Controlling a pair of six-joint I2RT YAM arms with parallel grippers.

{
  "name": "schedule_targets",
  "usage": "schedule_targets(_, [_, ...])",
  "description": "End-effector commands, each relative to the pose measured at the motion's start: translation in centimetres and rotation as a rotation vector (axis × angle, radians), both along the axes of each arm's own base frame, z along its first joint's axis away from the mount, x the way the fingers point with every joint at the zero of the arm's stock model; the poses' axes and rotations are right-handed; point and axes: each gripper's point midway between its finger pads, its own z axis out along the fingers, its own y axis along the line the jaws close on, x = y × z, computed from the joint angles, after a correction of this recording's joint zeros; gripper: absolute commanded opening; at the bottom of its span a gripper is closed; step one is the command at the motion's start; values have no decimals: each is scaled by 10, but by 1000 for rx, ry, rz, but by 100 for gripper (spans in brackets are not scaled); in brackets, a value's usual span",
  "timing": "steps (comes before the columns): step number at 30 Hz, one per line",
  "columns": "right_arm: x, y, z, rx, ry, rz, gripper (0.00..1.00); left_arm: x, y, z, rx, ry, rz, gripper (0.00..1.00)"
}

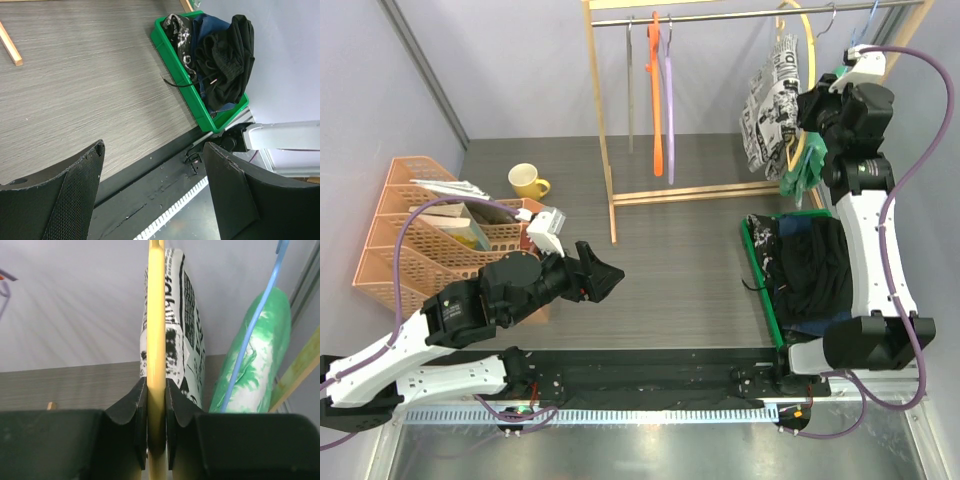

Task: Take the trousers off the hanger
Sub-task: Grab a hanger with trousers on it with the right arm

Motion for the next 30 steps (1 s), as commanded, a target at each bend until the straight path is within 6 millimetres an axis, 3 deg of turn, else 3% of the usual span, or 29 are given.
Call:
schedule_targets(1, [-42,26,100,34,-423,128,1,1,-1,15,-39,-28,0,80])
schedule_targets(11, [-50,40,116,115,-687,226,1,2,9,21,-25,-37,28,80])
schedule_targets(17, [-68,44,117,192,-855,277,1,7,12,21,14,-41,52,80])
schedule_targets(24, [-103,43,117,210,-1057,299,1,17,27,19,107,-46,128,80])
schedule_targets(30, [-114,44,116,207,-1159,328,1,24,29,12,144,-42,175,80])
